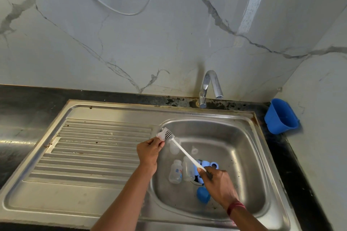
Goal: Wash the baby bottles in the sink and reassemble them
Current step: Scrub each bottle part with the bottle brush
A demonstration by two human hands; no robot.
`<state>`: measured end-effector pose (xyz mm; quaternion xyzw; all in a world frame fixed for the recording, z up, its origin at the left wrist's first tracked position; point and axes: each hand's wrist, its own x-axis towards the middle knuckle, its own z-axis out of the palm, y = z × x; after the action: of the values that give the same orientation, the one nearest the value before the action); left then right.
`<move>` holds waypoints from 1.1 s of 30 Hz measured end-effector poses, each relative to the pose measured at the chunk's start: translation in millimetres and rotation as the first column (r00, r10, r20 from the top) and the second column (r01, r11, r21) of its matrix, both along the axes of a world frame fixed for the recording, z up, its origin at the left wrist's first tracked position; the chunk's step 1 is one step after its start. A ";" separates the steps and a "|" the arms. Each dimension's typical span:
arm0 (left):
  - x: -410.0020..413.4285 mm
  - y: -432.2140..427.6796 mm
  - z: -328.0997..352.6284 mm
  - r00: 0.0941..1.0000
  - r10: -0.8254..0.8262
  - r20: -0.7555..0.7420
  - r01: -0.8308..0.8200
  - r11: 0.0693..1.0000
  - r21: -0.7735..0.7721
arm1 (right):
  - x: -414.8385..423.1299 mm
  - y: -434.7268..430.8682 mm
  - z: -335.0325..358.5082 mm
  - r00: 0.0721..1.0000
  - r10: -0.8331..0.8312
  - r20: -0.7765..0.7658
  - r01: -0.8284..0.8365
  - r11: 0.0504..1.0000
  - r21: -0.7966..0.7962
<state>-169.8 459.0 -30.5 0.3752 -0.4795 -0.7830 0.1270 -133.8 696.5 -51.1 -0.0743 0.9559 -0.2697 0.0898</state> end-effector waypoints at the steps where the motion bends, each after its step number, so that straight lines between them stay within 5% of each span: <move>1: -0.7 0.4 0.1 1.000 0.015 -0.006 -0.015 1.000 0.021 | 0.1 0.6 -0.1 1.000 0.009 -0.015 -0.008 0.999 0.034; 5: 0.1 1.2 -2.5 1.000 -0.002 0.031 0.002 1.000 -0.016 | -3.7 2.5 4.0 0.998 -0.011 -0.055 0.014 0.998 0.063; 9: 1.1 -2.7 -7.3 0.996 -0.012 0.093 0.017 0.999 -0.048 | -4.4 4.3 14.5 0.995 -0.087 -0.038 0.084 0.994 -0.075; 13: 1.5 -2.0 -5.4 0.995 0.002 0.098 0.000 1.000 -0.019 | -1.2 1.5 6.1 0.997 -0.043 -0.059 0.043 0.999 0.005; 23: 1.5 -1.0 3.2 1.000 0.007 0.021 -0.009 0.995 0.100 | 2.1 -8.3 8.3 0.982 -0.114 0.149 0.147 0.963 -0.227; 33: -3.9 -9.6 -2.9 0.995 -0.087 0.050 0.091 0.992 -0.089 | 0.0 3.3 -0.4 0.992 0.056 -0.109 -0.033 0.980 0.198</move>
<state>-173.6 449.4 -33.4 0.3653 -0.5338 -0.7563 0.0978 -133.8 699.8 -51.5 -0.1018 0.9794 -0.1675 0.0479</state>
